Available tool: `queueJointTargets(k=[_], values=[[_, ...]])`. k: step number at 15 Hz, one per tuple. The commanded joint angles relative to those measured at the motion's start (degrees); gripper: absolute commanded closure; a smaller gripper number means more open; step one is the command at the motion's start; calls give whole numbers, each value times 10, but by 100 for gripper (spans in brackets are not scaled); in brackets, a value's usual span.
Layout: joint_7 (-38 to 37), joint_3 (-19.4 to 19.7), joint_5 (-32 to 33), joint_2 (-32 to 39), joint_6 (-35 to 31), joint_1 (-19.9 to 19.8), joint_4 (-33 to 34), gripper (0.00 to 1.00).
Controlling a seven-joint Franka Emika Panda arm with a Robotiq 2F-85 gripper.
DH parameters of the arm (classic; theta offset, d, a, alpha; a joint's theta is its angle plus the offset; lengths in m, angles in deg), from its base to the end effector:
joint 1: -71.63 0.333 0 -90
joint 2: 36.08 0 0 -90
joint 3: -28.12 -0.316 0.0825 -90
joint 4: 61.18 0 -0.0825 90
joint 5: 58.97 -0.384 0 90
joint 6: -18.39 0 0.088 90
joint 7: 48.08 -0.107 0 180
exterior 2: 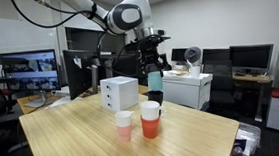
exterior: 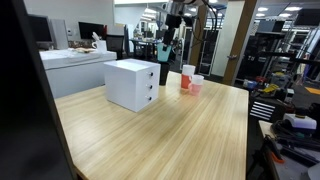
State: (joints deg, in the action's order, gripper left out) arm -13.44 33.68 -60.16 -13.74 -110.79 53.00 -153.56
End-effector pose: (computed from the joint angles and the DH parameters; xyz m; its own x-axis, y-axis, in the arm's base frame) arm 0.6345 -0.2751 0.4277 0.9610 0.1942 0.1967 0.1644 -0.9737 0.1577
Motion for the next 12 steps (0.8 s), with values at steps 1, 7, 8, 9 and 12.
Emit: queueJointTargets(k=[1, 7, 8, 9, 12], values=[[-28, 10, 22, -40, -1, 14, -21, 49], [-37, 8, 12, -95, 28, 20, -64, 49], [-38, 9, 13, -108, 20, 22, -87, 49], [-32, 8, 11, -123, 20, 24, -110, 49], [-20, 10, 15, -171, -25, 33, -202, 49]])
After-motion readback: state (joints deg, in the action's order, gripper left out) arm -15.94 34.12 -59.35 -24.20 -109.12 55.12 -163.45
